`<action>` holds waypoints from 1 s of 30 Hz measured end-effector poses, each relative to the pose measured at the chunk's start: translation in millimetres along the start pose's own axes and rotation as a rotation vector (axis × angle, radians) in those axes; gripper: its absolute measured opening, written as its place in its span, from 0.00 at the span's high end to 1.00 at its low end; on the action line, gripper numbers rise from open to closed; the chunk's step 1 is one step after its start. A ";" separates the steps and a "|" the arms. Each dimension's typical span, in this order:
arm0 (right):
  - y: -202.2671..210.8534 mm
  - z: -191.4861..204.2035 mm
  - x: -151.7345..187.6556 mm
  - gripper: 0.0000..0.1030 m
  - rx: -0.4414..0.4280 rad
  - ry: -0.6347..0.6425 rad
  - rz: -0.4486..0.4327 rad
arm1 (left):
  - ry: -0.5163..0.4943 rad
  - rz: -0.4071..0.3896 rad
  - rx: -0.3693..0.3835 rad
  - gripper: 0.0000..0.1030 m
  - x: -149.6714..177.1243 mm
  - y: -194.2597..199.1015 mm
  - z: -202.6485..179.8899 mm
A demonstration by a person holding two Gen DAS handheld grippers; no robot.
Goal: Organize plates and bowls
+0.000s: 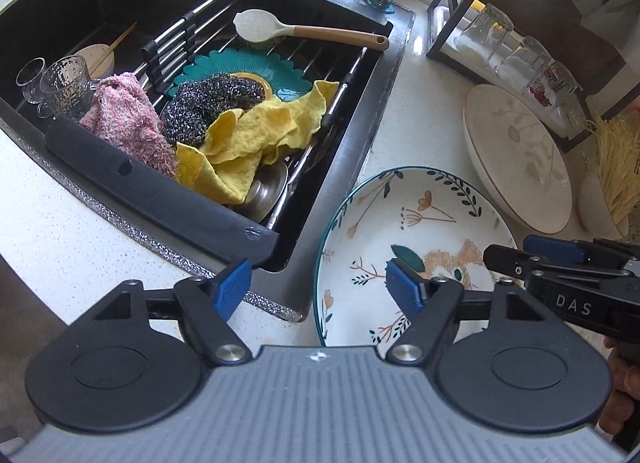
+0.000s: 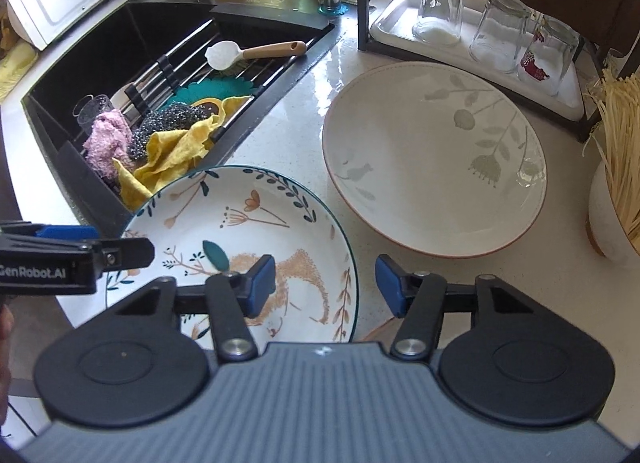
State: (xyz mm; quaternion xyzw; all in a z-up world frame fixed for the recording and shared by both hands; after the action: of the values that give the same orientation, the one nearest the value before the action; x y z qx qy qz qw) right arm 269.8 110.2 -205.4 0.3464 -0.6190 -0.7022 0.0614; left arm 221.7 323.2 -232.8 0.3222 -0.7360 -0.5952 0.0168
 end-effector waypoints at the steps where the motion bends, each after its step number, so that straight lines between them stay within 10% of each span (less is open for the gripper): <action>1: -1.5 0.3 -0.8 0.51 0.007 0.010 0.006 | 0.008 0.008 0.001 0.32 0.8 -1.1 0.8; 12: -13.7 2.0 -3.3 0.60 -0.034 0.056 0.031 | 0.064 0.041 -0.006 0.63 8.9 -6.4 10.1; 30: -25.5 -4.5 -2.2 0.63 -0.091 0.000 0.052 | 0.077 0.059 0.017 0.84 16.2 -4.3 2.8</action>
State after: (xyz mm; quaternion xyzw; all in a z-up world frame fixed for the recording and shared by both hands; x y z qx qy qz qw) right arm 282.7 113.3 -227.7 0.3270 -0.5953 -0.7277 0.0953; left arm 209.7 317.2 -243.3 0.3233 -0.7488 -0.5755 0.0600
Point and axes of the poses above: each gripper's, at about its wrist camera, not at the fingertips, and y roughly against the way its jaws point, z to its left, x to its underside, the point moved 4 cm from there along -y, roughly the way its jaws point, and after that the axes turned 7 degrees about y, right-handed, at the moved point
